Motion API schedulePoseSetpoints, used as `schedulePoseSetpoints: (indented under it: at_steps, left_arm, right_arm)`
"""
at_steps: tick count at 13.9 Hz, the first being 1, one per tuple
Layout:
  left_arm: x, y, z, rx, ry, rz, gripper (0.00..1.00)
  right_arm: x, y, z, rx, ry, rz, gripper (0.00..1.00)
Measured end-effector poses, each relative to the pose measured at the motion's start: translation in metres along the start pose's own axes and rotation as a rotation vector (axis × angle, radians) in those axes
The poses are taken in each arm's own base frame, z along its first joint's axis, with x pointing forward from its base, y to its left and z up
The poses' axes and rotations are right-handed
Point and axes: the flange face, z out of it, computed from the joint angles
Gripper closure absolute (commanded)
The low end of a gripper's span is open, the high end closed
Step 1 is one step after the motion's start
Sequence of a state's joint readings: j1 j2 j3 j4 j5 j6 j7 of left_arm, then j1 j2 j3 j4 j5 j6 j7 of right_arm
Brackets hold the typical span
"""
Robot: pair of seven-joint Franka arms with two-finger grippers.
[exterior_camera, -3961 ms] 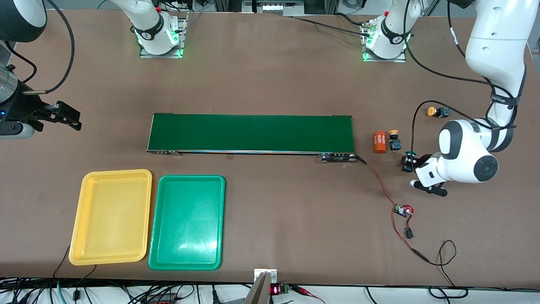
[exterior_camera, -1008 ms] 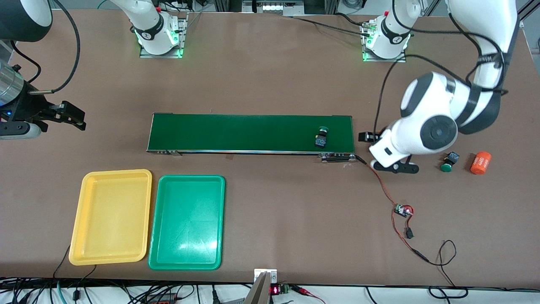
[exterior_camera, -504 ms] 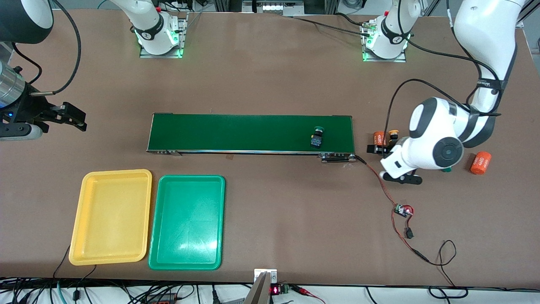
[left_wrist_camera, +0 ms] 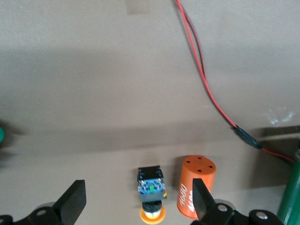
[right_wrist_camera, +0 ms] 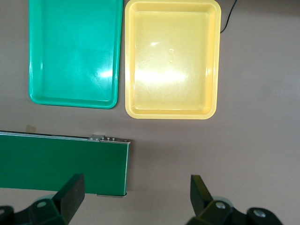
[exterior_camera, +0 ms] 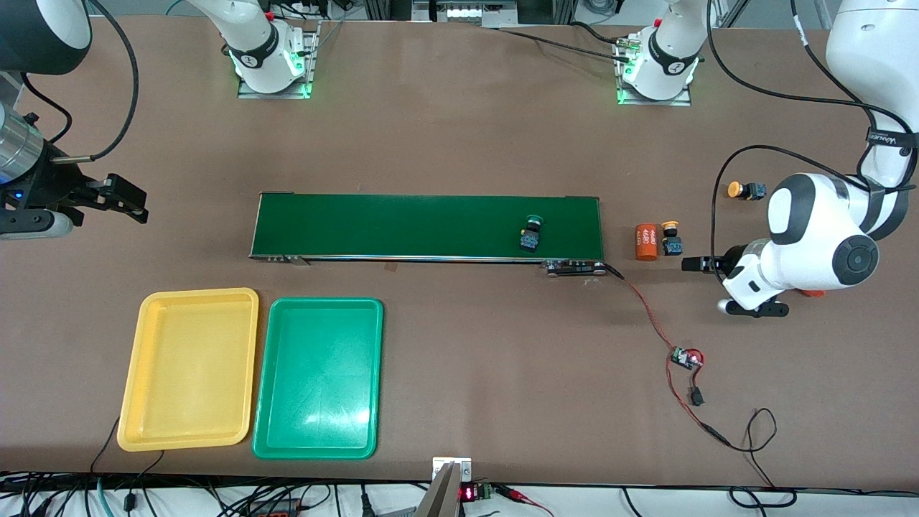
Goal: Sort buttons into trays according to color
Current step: 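Move the left gripper back and grasp another green-capped button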
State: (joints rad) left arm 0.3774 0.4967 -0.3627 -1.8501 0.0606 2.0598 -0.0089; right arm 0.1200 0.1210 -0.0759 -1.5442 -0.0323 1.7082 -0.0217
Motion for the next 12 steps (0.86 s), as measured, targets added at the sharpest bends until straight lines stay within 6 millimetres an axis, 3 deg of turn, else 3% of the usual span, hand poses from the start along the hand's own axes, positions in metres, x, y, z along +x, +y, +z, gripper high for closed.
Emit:
schedulePoseSetpoints:
  at_steps: [7,12]
  left_arm:
    - [-0.018,-0.003,0.051,-0.009,0.034,-0.005,0.0]
    - [-0.029,-0.001,0.066,-0.006,0.047,-0.003,0.0]
  right_arm:
    - [0.0,0.0,0.0,0.0,0.0,0.0,0.0]
    - [0.0,0.0,0.0,0.0,0.0,0.0,0.0]
